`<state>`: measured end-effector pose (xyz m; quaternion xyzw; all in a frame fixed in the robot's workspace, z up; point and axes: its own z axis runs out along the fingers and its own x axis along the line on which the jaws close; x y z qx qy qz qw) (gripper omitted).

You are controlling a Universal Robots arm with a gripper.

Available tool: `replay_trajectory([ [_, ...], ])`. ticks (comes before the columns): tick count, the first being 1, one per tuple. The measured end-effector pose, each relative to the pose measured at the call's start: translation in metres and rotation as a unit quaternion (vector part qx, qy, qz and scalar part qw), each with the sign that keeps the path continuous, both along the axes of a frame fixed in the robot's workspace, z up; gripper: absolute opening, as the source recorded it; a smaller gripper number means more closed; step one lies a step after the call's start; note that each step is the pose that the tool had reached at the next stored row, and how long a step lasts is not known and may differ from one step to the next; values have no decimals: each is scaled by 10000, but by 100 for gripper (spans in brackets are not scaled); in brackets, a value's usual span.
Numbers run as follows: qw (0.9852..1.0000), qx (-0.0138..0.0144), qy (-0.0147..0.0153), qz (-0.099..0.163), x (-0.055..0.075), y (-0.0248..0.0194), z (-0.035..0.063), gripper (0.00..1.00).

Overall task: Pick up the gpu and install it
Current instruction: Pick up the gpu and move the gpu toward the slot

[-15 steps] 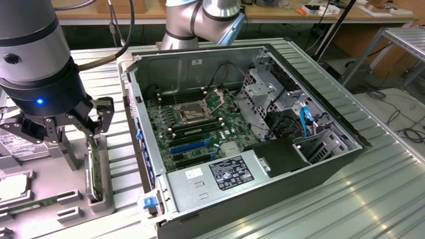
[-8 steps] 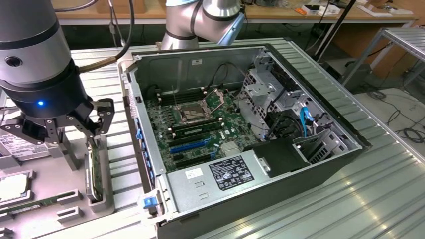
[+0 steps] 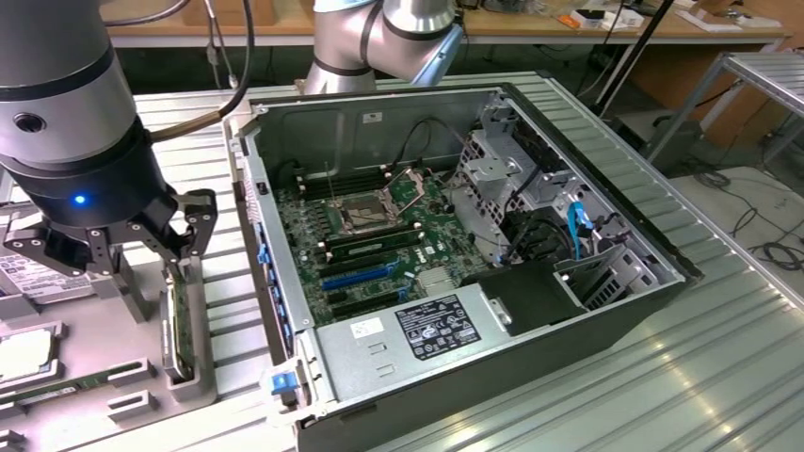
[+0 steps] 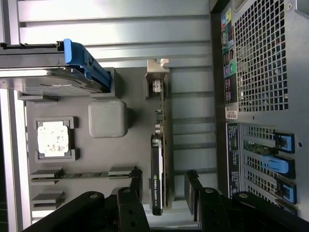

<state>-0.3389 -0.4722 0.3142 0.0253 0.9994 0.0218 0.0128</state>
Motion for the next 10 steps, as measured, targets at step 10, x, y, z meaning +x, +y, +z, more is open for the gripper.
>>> replay_trajectory([
  [10, 10000, 0, 0, 0, 0, 0, -42, 48],
])
